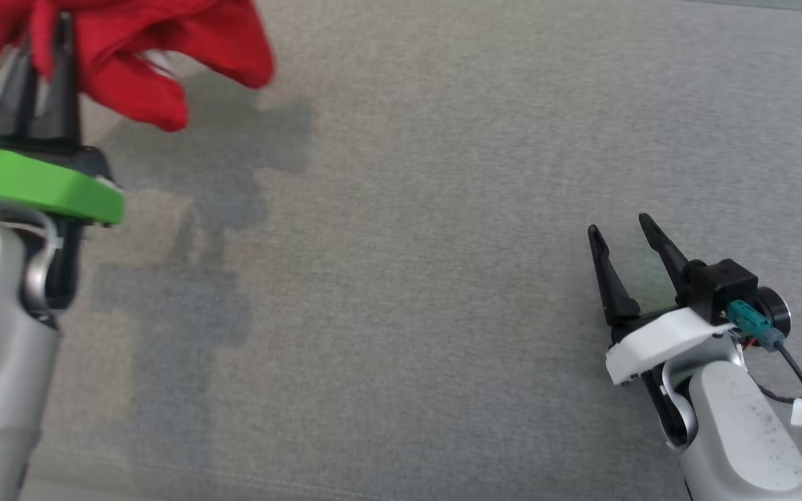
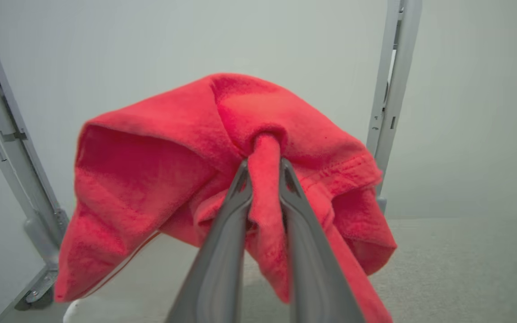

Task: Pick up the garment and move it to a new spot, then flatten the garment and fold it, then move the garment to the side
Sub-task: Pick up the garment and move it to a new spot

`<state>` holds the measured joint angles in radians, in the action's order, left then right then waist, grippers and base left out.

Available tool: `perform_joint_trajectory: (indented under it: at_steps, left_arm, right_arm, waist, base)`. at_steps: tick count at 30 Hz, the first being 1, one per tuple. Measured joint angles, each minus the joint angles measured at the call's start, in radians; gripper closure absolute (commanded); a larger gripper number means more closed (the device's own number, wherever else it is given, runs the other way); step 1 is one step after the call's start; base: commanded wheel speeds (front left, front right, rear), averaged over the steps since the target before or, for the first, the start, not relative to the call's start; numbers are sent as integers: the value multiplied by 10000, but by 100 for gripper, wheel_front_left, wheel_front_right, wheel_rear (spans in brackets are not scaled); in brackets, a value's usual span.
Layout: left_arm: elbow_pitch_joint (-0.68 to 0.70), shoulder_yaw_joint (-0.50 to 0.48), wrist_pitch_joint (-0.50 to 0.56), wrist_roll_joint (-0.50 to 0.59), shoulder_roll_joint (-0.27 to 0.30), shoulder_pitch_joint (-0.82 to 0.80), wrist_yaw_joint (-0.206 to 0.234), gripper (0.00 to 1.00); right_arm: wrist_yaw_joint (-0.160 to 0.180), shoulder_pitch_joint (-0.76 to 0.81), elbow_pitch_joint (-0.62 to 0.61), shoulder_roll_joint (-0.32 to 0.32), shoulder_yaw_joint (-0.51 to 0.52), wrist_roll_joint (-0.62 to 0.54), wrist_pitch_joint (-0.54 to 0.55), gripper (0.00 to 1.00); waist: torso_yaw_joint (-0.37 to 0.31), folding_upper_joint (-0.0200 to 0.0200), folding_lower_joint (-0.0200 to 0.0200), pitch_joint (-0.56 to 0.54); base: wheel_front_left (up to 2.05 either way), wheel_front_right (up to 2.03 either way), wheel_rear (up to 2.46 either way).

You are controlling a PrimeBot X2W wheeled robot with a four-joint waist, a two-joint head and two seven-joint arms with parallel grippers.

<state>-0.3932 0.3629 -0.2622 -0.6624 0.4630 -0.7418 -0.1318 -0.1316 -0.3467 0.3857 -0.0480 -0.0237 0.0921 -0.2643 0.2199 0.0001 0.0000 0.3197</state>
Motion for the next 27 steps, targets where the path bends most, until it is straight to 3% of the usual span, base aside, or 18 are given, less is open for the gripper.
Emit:
perform_joint_trajectory:
  at_steps: [8,15,18,19,20,21,27]
  left_arm:
    - [1329,1051,-2,268,-1321,300,0,100]
    - [888,2968,-2,299,-2309,286,0,100]
    - [326,3327,-2,299,-2592,393,0,100]
    - [186,3382,-2,313,-2629,449,0,82]
    - [-29,3379,0,357,-2656,551,0,33]
    - [-180,3325,0,435,-2702,677,0,0]
    - [-560,2284,-2,1007,-2855,1491,23,0]
  right_arm:
    - [0,301,-142,-13,-201,403,0,0]
    - [0,334,-255,-13,-399,497,0,0]
    - [0,346,-278,-17,-514,658,0,0]
    - [0,367,-295,-15,-546,683,0,0]
    - [0,420,-324,-12,-571,713,0,0]
    - [0,485,-341,-12,-570,748,0,0]
    - [0,625,-345,-19,-435,759,0,0]
  waist:
    - [-1272,1,0,-439]
    - [-2631,1,0,-567]
    - [-3174,1,0,-576]
    - [-3318,1,0,-577]
    - [-3491,0,0,-576]
    - [-3646,0,0,-573]
    - [-4121,0,0,-617]
  base:
    - [0,0,0]
    - [0,0,0]
    - [0,0,0]
    - [0,0,0]
    - [0,0,0]
    - [0,0,0]
    - [0,0,0]
